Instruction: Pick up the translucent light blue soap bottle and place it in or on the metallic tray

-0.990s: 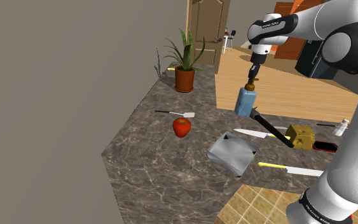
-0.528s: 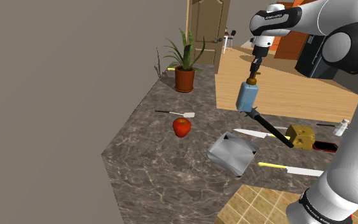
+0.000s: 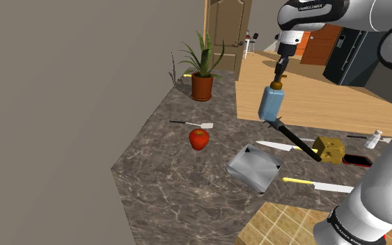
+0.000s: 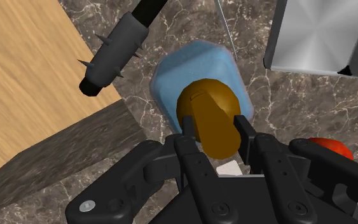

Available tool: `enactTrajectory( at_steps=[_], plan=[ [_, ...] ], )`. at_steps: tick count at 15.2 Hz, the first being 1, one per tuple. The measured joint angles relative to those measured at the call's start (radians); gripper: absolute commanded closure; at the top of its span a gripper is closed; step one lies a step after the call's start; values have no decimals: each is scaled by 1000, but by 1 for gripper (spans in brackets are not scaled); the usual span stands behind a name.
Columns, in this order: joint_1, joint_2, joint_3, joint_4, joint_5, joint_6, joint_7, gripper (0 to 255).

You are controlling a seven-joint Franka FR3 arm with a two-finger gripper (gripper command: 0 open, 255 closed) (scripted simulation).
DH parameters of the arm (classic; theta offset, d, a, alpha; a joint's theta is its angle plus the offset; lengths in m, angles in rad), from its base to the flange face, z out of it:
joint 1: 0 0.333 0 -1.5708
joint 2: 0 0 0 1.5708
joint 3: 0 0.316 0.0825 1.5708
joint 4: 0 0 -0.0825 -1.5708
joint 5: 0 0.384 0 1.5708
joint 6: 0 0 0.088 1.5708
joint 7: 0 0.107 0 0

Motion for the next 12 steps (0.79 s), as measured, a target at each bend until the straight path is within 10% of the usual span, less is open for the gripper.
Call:
enactTrajectory(
  at_steps=[12],
  plan=[
    [100, -377, 168, -253, -127, -91, 290, 255]
  ],
)
